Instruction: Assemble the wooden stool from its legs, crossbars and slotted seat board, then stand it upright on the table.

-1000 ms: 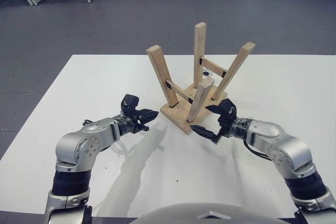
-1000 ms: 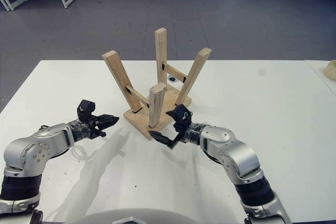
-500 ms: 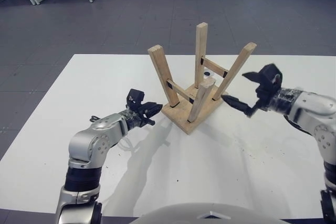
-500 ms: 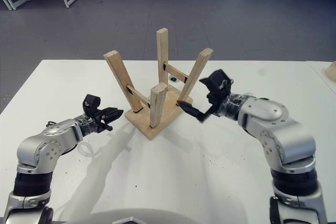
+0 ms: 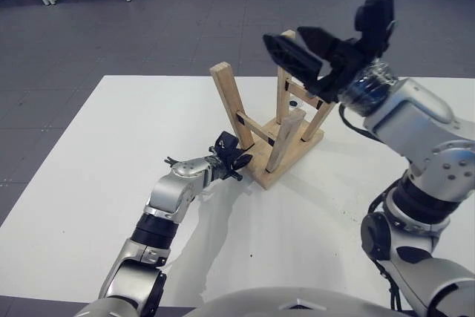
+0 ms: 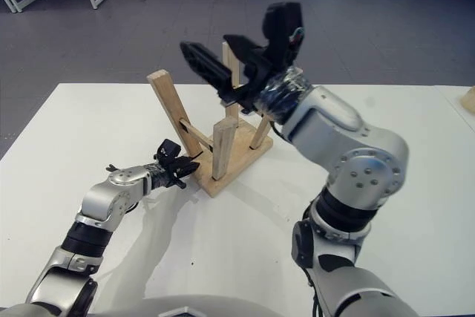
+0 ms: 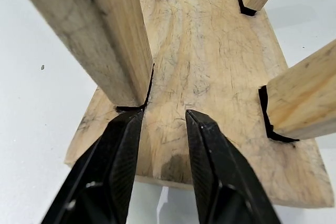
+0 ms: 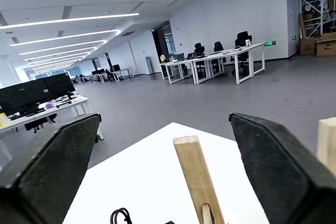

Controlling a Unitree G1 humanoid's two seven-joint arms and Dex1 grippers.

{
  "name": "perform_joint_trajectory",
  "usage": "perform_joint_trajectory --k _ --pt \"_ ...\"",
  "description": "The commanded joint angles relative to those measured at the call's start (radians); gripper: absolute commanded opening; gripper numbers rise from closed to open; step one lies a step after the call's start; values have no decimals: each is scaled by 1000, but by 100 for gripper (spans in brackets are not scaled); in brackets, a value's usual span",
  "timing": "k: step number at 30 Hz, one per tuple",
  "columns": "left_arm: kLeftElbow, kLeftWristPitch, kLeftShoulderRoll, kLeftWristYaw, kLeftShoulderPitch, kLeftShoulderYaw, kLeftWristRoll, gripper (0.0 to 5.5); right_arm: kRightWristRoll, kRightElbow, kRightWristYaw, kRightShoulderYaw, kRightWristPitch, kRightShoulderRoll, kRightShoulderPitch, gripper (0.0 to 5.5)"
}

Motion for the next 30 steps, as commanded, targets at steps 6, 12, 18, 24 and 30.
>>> perform_joint_trajectory --k 6,12,18,24,30 --pt "0 4 -15 -26 23 -17 44 152 -121 39 -49 92 -123 20 -23 360" --pt "-8 17 -21 -31 27 -10 48 152 -53 76 -109 23 -248 74 -116 360" --pt "-5 21 -30 -27 24 -7 51 152 -224 122 8 379 -134 -102 384 360" --pt "-2 22 -45 -14 35 -7 61 152 -180 100 -33 307 -180 7 270 360" --pt "-3 20 -46 -10 48 12 67 152 -73 108 -142 148 -203 83 12 360"
